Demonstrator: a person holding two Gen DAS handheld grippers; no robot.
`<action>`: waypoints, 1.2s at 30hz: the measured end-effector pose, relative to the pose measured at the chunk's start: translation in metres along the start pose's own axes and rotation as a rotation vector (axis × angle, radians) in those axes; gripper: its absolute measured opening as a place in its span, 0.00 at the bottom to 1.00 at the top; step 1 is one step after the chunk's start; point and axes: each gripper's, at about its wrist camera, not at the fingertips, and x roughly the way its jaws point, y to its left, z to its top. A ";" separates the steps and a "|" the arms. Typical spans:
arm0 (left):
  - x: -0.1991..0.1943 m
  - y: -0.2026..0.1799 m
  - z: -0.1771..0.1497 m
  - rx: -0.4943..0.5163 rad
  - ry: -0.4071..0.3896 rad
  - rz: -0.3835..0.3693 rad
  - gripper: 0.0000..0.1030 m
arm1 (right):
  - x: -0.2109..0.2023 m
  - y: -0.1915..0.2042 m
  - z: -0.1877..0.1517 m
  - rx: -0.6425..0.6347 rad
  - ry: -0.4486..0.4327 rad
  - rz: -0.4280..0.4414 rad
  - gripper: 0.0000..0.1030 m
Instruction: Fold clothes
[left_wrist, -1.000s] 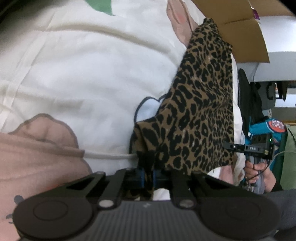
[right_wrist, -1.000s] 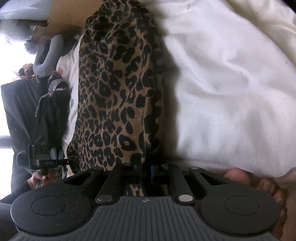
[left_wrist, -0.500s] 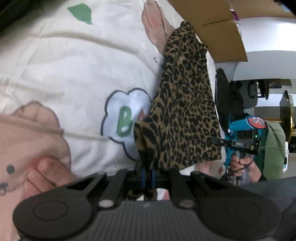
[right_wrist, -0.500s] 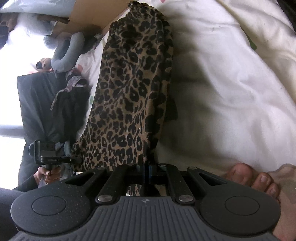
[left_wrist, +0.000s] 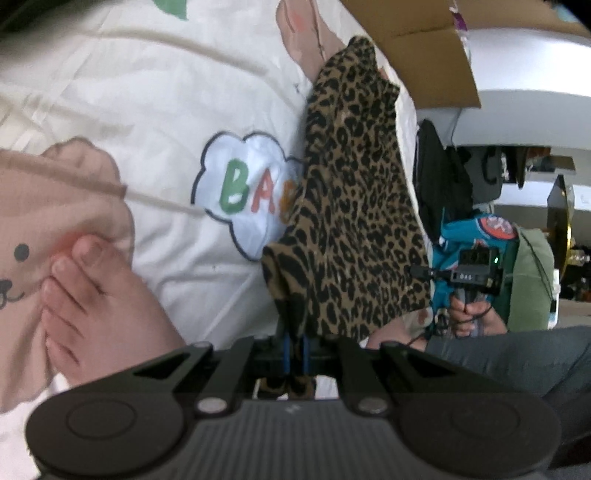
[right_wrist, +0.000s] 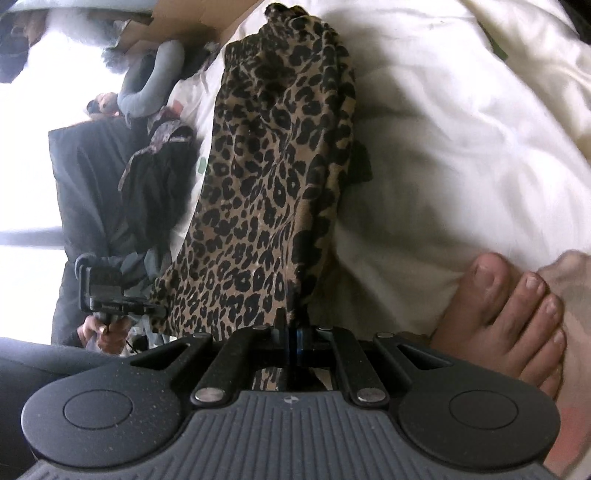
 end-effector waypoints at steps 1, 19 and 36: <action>0.000 0.001 0.003 -0.001 -0.016 -0.008 0.06 | 0.000 -0.002 0.000 0.011 -0.015 0.007 0.01; -0.014 -0.007 0.047 0.026 -0.224 -0.015 0.06 | 0.001 -0.010 0.022 0.055 -0.178 0.047 0.01; -0.035 -0.036 0.095 0.099 -0.396 -0.037 0.06 | -0.018 0.004 0.044 0.054 -0.297 0.136 0.02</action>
